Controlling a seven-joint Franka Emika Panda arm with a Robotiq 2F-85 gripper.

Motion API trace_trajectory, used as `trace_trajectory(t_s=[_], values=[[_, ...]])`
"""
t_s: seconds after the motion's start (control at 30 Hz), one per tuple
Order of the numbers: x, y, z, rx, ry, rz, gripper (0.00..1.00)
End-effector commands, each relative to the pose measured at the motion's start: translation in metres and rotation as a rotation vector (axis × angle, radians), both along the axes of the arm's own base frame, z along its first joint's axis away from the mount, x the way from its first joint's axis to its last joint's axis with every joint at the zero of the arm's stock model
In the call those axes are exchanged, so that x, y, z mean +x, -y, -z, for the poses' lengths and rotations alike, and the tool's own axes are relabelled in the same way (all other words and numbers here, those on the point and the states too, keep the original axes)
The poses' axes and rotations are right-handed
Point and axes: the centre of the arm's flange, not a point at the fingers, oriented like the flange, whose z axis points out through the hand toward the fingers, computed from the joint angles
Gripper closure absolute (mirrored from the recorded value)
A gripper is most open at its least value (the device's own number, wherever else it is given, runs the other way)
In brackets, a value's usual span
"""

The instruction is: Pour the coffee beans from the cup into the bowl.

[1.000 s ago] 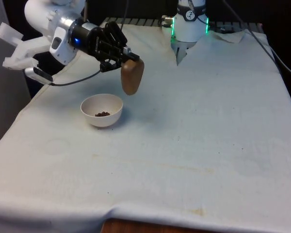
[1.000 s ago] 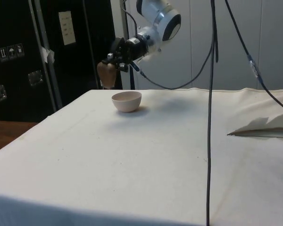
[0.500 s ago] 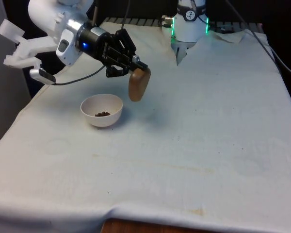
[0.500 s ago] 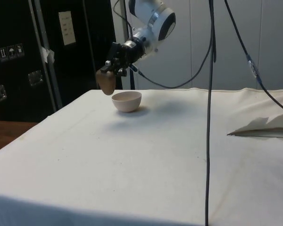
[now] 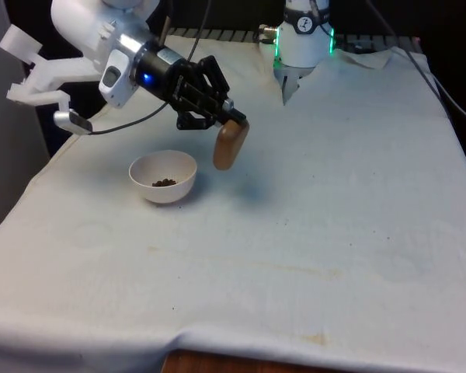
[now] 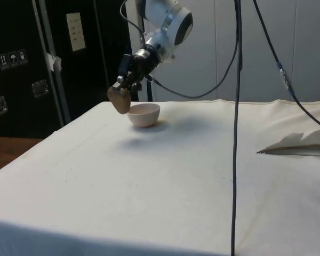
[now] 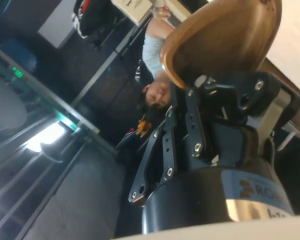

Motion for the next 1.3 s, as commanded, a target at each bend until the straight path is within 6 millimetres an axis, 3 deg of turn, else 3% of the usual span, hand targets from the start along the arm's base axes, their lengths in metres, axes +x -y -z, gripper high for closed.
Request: trace_trajectory(t_s=[0.0, 1.27], values=[[0.000, -0.003, -0.001, -0.023, -0.006, 0.008, 0.99], [0.016, -0.044, -0.018, -0.210, -0.034, -0.091, 0.99]])
